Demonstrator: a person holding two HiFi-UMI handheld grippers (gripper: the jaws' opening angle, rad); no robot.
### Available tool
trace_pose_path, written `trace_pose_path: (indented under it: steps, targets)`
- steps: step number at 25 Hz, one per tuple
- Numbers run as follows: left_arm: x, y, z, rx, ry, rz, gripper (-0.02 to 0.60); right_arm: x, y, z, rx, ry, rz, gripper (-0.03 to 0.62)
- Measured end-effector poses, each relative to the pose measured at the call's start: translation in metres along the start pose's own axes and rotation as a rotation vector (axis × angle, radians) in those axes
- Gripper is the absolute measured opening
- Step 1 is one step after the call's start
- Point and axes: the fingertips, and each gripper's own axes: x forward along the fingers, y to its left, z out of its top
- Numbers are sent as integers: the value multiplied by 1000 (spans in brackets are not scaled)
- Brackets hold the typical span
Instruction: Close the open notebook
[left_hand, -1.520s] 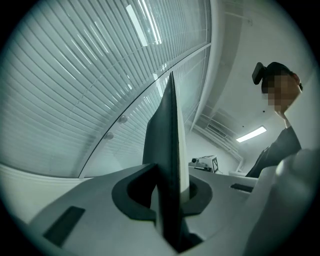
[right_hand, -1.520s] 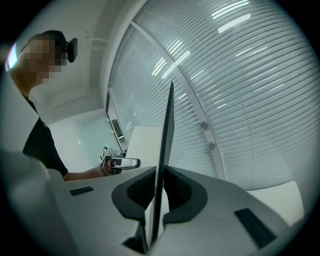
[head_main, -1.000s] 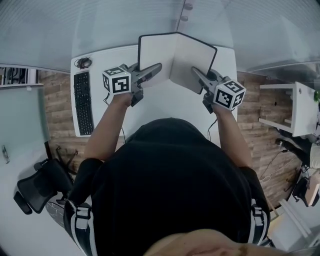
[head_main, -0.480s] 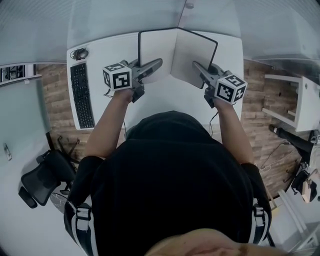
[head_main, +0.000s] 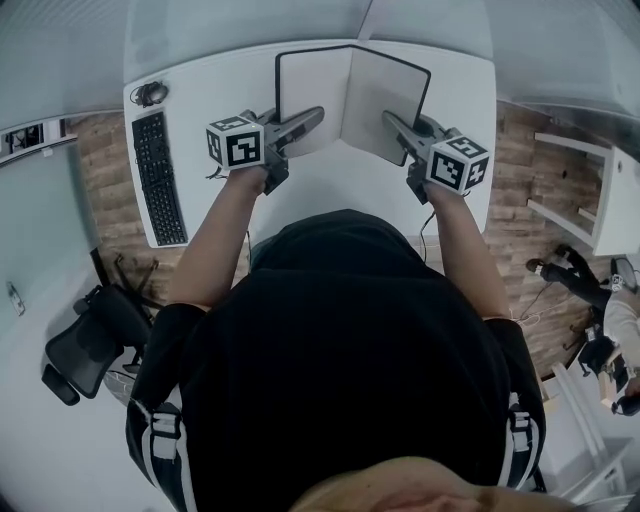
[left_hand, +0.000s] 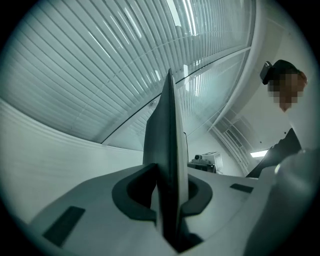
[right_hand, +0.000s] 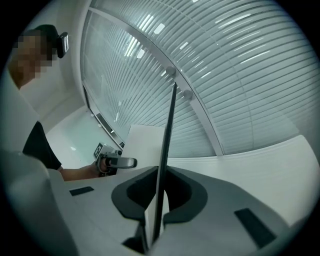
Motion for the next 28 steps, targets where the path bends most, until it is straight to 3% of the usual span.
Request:
trace_pose_path:
  steps: [22, 28]
  targets:
    - [20, 99, -68, -158, 96, 85, 67, 63, -65, -78, 117, 170, -27, 55]
    - [22, 108, -80, -213, 108, 85, 67, 65, -75, -92, 139, 210, -31, 55]
